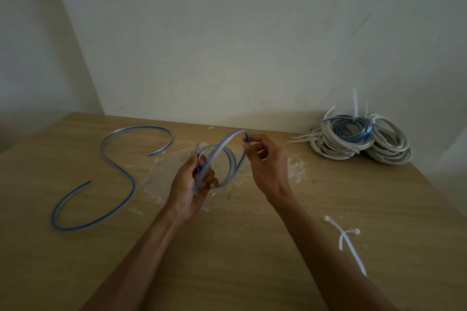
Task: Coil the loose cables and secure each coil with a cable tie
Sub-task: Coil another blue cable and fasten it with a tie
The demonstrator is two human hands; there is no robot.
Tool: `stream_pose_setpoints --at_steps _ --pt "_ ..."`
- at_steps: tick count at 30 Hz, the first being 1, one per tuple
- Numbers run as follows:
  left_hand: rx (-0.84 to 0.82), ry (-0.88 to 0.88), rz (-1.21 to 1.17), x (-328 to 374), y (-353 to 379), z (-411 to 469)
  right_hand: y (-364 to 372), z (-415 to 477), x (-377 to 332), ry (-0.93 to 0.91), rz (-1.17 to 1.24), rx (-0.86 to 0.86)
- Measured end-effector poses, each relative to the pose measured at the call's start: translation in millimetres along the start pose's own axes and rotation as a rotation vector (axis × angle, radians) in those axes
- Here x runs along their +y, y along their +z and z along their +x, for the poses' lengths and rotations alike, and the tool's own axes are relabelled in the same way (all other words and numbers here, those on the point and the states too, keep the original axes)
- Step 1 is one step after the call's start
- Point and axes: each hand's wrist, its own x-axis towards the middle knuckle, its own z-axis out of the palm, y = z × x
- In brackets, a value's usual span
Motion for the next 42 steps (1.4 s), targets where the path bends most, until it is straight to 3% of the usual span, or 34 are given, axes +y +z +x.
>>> stream_pose_setpoints --at_steps 3,6,10,16,21,24,31,34,39,42 --pt "0.016 0.203 0.411 1.5 -2.1 -2.2 -7.1 4.1 -6.2 0.275 0.339 -0.241" --pt "-0.045 0.304 0.574 4.2 0.5 -8.5 -10.5 6.6 -9.3 0.457 0.55 -0.369" --pt "-0.098 0.204 0.588 -2.4 9.8 -16.2 0.0 -2.5 -8.4 0.208 0.164 -0.332" --pt "-0.126 0.172 0.67 -0.2 15.5 -20.9 5.8 -6.6 -7.2 0.022 -0.039 -0.281" --pt "-0.135 -0.065 -0.026 12.1 13.5 -15.4 11.1 -6.8 -1.9 -0.124 -0.239 -0.141" --pt "-0.137 -0.102 -0.176 15.2 8.4 -12.5 11.2 -8.2 1.2 -0.066 -0.12 -0.272" --pt "0.18 -0.13 -0.043 15.9 5.1 -12.9 24.8 -23.4 -5.3 -0.328 -0.277 -0.259" --pt "0.208 -0.148 0.008 22.1 0.5 -10.8 28.5 -27.0 -7.0 -0.357 -0.336 -0.294" --pt "0.098 -0.028 0.435 13.7 12.8 -17.0 28.7 -31.6 -16.9 -0.352 -0.29 -0.343" --pt "0.079 0.03 0.544 3.6 15.1 -17.8 33.0 -31.3 -12.2 -0.362 -0.239 -0.278"
